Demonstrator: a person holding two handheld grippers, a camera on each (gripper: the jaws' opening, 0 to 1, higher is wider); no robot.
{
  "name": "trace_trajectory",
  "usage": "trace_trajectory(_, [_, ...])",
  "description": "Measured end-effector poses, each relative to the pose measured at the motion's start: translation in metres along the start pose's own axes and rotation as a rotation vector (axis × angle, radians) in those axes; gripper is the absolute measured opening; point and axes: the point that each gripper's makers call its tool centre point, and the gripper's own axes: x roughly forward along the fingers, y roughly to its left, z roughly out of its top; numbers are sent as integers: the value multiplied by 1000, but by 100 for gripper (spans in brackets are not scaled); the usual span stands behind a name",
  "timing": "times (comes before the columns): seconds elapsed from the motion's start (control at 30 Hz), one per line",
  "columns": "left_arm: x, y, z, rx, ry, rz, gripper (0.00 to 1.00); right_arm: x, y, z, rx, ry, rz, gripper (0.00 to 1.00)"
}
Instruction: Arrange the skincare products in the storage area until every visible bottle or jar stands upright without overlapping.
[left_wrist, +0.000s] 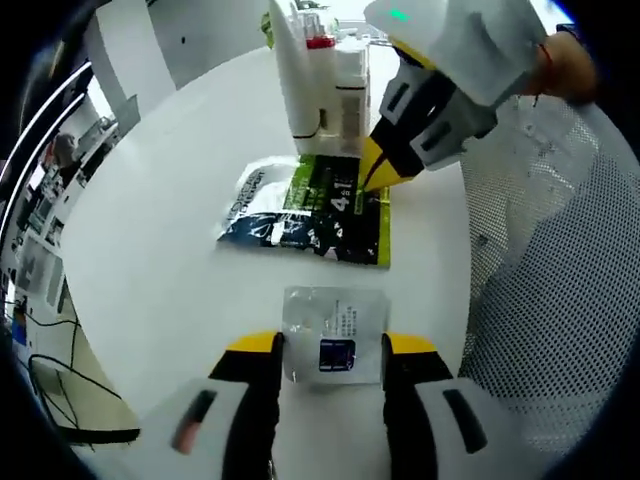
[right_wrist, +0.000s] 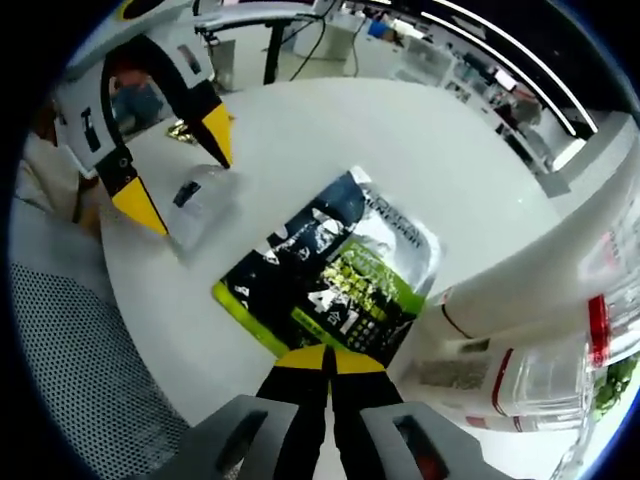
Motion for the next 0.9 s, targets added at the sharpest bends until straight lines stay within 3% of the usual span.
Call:
trace_trajectory(0.47, [17, -6, 7, 25, 18, -60, 41, 0, 0, 0, -10, -2, 3, 0])
trace_trajectory(0.9, [17, -6, 5, -27, 18, -80, 43, 0, 0, 0, -11, -2, 5, 0])
